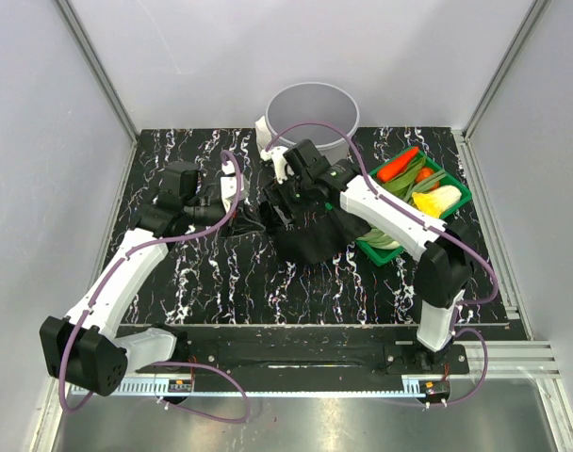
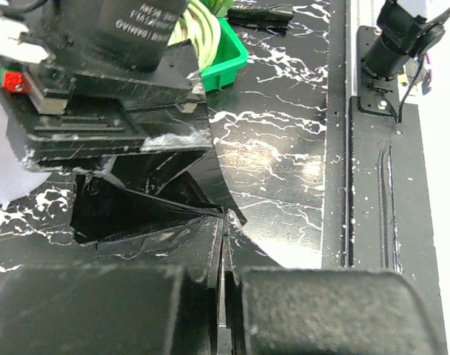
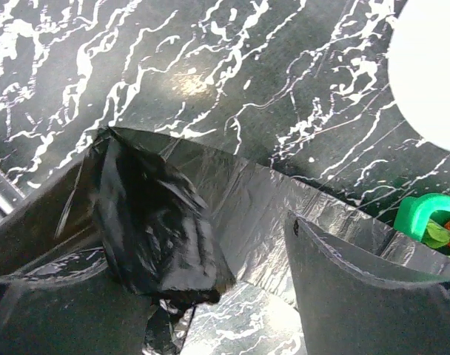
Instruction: Put the trash bags into the trash bin
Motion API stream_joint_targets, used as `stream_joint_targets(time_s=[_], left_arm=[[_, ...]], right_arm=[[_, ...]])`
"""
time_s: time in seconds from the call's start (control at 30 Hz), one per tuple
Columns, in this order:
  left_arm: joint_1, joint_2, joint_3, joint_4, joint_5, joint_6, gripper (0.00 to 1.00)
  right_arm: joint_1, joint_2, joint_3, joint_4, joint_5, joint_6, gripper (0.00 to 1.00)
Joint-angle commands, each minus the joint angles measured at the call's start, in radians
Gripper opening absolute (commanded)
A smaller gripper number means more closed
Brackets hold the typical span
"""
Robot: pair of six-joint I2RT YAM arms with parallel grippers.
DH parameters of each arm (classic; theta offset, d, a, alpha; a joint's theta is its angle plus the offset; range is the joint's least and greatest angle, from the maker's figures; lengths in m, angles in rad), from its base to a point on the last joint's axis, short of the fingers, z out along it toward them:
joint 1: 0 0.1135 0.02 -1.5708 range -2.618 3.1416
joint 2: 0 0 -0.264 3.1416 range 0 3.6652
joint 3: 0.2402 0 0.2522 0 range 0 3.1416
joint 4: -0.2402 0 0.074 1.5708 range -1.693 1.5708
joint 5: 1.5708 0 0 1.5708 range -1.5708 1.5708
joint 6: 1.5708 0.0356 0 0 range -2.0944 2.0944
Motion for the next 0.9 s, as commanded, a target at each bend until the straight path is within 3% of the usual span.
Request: stream_joint_targets(time_s=[0.0, 0.4, 0.63, 0.87], left_arm=[[-0.003, -0.031, 0.047, 0.025, 0.128, -0.008, 0.0], [-0.003, -0.048, 0.134, -0.297, 0.176, 0.224, 0.0], [-0.006, -0.066, 0.151, -0.504, 0.139, 0.392, 0.0], [-0.011, -0.088, 0.098, -0.553, 0.04, 0.459, 0.0]], right_arm=[[0.009, 0.028, 0.028, 0.035, 0.125, 0.007, 0.71], [0.0, -0.001, 0.066, 0.029, 0.384, -0.082, 0.77], [-0.028, 0.011, 0.142, -0.003, 0.403, -0.103, 0.8], [-0.048, 0.022, 0.226, -0.037, 0.404, -0.115, 0.8]])
